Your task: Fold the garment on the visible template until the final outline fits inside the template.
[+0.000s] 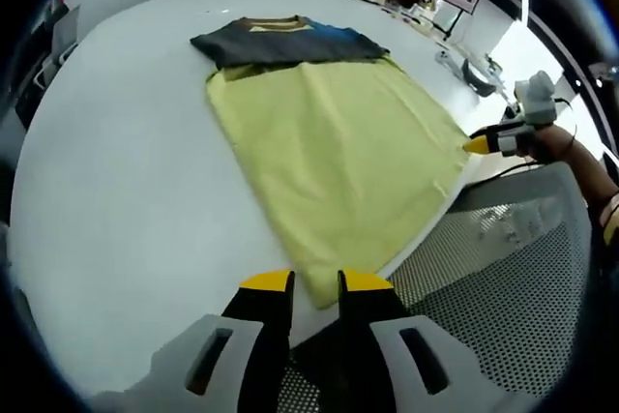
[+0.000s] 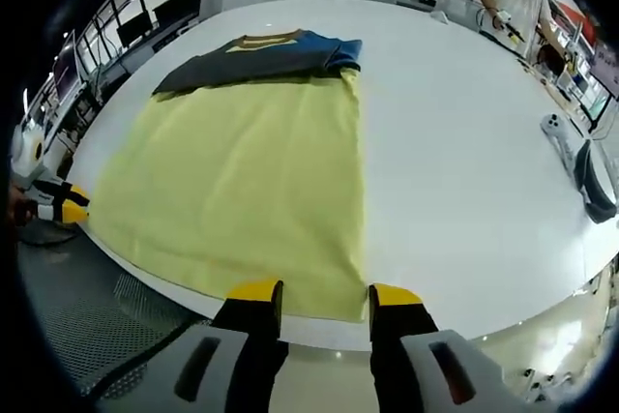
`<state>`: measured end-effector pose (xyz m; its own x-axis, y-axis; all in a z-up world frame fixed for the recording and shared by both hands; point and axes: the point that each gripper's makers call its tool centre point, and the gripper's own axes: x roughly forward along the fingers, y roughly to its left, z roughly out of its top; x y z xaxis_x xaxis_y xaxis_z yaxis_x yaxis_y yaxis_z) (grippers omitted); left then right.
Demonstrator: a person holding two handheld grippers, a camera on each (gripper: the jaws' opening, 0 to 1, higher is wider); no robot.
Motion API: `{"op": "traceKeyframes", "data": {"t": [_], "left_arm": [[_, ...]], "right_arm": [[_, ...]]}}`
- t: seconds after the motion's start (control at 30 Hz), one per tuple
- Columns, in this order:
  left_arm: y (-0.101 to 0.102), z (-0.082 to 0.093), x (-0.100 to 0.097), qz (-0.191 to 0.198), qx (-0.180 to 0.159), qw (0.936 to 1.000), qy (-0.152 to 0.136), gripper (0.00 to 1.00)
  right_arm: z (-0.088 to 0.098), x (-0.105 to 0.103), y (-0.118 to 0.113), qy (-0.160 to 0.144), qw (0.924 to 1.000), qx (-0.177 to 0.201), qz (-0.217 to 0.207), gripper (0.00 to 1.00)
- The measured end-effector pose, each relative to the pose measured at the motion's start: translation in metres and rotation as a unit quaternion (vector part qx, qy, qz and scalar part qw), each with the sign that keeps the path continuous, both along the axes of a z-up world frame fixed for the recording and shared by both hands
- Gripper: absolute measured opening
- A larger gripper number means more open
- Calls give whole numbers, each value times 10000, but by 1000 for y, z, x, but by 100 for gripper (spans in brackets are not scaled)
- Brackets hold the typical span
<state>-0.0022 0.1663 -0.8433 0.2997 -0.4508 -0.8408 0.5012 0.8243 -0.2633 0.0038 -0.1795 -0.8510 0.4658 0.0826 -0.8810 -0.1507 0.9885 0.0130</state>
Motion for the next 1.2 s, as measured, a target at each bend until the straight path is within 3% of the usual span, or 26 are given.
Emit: {"op": "traceKeyframes", "data": {"t": [0.3, 0.43, 0.53, 0.63, 0.67, 0.73, 0.9, 1.0, 1.2], "left_arm": [[-8, -4, 1, -58, -23, 10000, -9, 12], [-5, -8, 2, -134, 206, 9996, -157, 5], [-7, -7, 3, -192, 196, 9993, -255, 5], [-6, -6, 4, -154, 215, 9992, -311, 4], [-5, -6, 4, -133, 219, 9991, -327, 4], [-4, -4, 4, 218, 125, 9994, -240, 4], [0, -3, 4, -29, 208, 9993, -301, 3], [1, 6, 10, 176, 18, 9991, -378, 3], [5, 10, 15, 292, -41, 9983, -495, 3]], "right_arm": [[-1, 0, 0, 36, 10000, -21, 79, 28], [-1, -1, 0, 81, 9999, -27, 104, 23], [-1, -1, 1, 135, 9998, -38, 121, 20], [-2, -4, 6, 243, 9996, 98, 47, 2], [-3, -3, 7, 221, 9996, 145, -11, 0], [-3, -3, 6, 190, 9997, -31, 160, 0], [0, -2, 5, 84, 10000, 6, 51, 0], [6, -1, 3, -42, 10000, -47, 11, 0], [12, 2, 3, -139, 9999, -89, -29, 0]]}}
